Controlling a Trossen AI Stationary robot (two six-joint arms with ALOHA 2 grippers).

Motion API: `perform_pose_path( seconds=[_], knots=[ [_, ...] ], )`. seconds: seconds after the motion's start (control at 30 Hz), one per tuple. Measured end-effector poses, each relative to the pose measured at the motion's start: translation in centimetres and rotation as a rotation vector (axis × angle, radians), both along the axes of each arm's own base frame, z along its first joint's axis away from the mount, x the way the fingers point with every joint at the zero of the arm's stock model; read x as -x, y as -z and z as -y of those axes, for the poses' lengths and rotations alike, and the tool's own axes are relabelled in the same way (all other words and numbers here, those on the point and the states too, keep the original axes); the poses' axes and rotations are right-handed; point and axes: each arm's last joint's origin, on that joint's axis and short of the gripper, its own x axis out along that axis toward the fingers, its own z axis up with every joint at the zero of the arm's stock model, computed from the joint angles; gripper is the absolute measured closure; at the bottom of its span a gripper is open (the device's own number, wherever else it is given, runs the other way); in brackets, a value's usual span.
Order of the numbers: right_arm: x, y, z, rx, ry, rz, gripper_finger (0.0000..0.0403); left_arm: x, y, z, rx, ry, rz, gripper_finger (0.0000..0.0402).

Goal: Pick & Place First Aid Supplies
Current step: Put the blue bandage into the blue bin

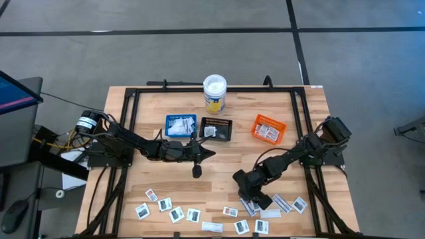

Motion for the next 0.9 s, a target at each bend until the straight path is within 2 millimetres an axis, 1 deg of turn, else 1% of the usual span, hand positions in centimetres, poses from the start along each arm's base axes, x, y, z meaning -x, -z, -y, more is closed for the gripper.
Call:
perform_pose_path(
  seconds=[0.07,0.2,0.37,0.47,0.8,0.83,0.9],
  knots=[
    [-0.2,0.5,0.3,0.008,0.01,-0.014,0.0207,0.0,0.0,0.0,0.0,0.0,0.0,0.039],
    [-0.4,0.7,0.8,0.018,0.004,-0.015,0.0213,0.0,-0.1,0.0,0.001,0.0,0.005,0.039],
    [-0.5,0.8,1.2,0.028,-0.006,-0.016,0.0233,0.0,-0.1,0.0,0.002,0.0,0.007,0.039],
    [-0.4,0.8,1.1,0.018,-0.014,-0.025,0.026,0.0,-0.1,0.0,0.002,0.0,0.007,0.039],
    [0.5,1.8,0.9,-0.037,0.037,-0.054,0.0383,0.0,-0.1,0.0,0.002,0.0,0.008,0.039],
    [0.5,1.8,0.9,-0.035,0.033,-0.053,0.0392,0.0,-0.1,0.0,0.002,0.0,0.009,0.039],
    [0.6,1.8,0.9,-0.015,0.011,-0.035,0.0398,0.0,-0.1,0.0,0.002,0.0,0.01,0.039]
  ],
)
